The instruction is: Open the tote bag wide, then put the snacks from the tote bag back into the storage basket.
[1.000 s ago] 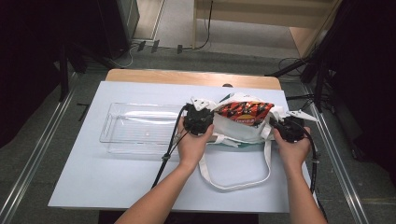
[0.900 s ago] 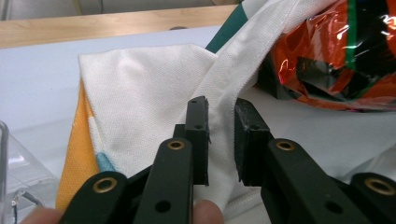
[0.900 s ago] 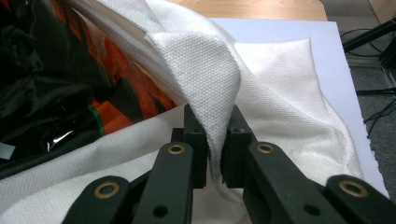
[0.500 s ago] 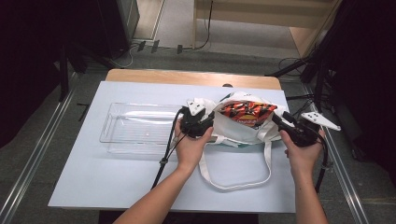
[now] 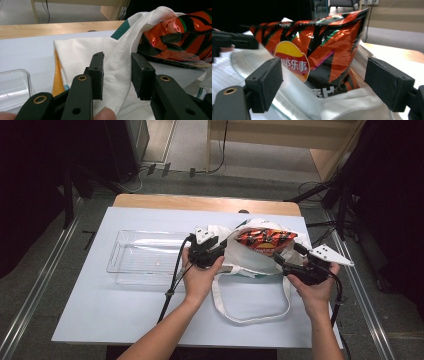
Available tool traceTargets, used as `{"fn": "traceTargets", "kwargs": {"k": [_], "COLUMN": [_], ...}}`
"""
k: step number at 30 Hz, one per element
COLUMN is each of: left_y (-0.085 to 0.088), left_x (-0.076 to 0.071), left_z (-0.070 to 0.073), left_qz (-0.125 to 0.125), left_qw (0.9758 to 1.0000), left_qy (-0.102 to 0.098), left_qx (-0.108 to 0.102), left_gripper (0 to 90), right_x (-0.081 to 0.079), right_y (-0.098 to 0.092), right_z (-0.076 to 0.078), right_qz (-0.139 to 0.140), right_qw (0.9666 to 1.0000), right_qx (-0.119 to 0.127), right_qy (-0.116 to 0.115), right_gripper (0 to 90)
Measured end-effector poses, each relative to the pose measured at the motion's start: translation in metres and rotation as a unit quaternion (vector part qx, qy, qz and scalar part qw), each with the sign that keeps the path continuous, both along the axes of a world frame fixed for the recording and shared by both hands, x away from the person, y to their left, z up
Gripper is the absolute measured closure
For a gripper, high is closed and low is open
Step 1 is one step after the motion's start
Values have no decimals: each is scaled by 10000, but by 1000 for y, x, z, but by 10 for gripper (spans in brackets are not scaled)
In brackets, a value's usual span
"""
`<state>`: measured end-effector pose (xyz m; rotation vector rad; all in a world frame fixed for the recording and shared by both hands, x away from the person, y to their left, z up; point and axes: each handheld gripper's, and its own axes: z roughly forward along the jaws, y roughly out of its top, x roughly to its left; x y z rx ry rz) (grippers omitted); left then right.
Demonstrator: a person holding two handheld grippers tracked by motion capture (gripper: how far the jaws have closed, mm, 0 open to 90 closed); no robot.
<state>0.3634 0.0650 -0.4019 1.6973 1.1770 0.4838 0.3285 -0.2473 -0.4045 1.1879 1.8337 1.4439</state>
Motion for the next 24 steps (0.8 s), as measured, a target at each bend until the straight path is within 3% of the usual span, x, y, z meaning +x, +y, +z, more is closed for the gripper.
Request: {"fn": "traceTargets", "kwargs": {"k": [4,10,12,14,16,19,24], "left_y": [1,2,1,1,1,2,1], "left_x": [-1,0,0,0,1,1,0], "left_z": [0,-1,-1,-2,-2,-1,-1], "left_qz": [-14,-104,-149,-198,-213,-266,-343], "left_qw": [10000,9999,9998,9997,9996,9994,9992], "left_qy": [22,46,66,78,77,62,16], "left_qx": [-30,-70,-123,-155,-167,-221,-223], "left_gripper": [655,702,732,761,776,780,782], "right_x": [12,20,24,26,26,23,21], "right_y": [7,12,16,20,24,24,21], "right_z": [-4,-5,-8,-12,-15,-14,-13], "right_qz": [66,113,77,178,172,187,123], "right_qw": [9998,9997,9986,9979,9974,9982,9988], "right_qx": [-80,-189,-439,-524,-642,-555,-467], "right_qy": [164,146,280,351,281,152,123], "right_gripper": [145,149,161,229,317,488,671]}}
